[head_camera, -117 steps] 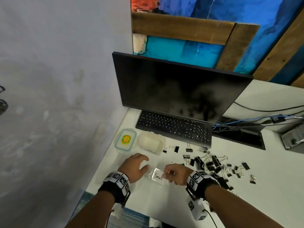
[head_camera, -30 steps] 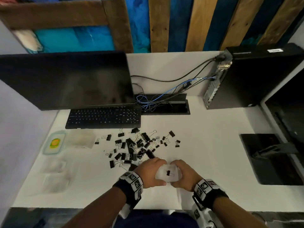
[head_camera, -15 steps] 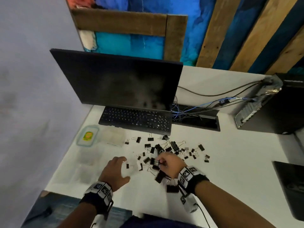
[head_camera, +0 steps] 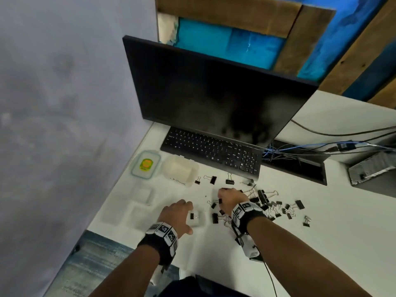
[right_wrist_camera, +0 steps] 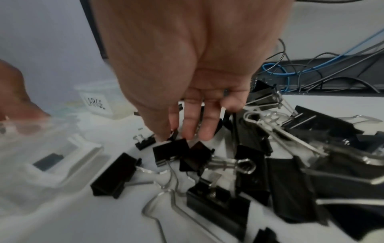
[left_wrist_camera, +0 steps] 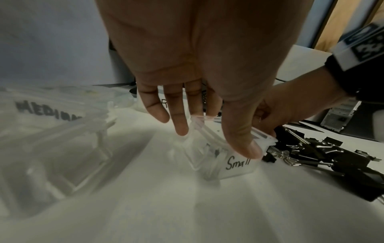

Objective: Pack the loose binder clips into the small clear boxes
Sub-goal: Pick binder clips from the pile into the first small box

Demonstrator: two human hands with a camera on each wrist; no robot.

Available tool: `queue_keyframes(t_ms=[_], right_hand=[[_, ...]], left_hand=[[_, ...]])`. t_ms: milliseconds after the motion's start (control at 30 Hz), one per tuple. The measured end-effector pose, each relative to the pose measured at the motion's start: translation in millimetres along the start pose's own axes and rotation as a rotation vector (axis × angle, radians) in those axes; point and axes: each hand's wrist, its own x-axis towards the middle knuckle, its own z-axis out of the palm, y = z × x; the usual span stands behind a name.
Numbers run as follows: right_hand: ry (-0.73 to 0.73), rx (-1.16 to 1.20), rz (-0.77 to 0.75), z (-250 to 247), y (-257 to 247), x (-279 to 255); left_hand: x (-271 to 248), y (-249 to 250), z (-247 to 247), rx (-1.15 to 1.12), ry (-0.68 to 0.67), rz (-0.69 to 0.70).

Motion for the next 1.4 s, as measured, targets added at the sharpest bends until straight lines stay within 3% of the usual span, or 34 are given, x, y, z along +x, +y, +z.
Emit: queue_keyframes(t_ms=[133,200,300,400,500,667,1000,1400], right_hand=[[-0.024,-0.080,0.005,-7,-9,4],[0.041,-0.034,0.005,-11,-9,1],[0.188,0.317,-0.076,-11,-12,-9],[0.089,0.522,-0.280,-11,-21,-25],[0.011,0.419,-0.314,-9,-25,-25],[0.137,0.326,-0.251,-9,-24,1],[0.016,-0.006,-0.268,-17,-50,41],[0.022,-0.051,-0.170,-12,-38,42]], left_hand=[[-2,-3,-3,-0.019,0.007,0.033],[-4,-4,-6,-0.034,0.012,0.039],[-6,-4,-10,-0.083,0.022,0.029],[-6,-4,-9,-0.130,0.033,0.022],[-5,-4,-10,-0.146,0.028,0.014],[-4,-4,-8,-0.134,0.039,0.013],[-7,-10,0,-0.187,0.058,0.036],[-7,-10,-2,-0.022,0.109,0.066]])
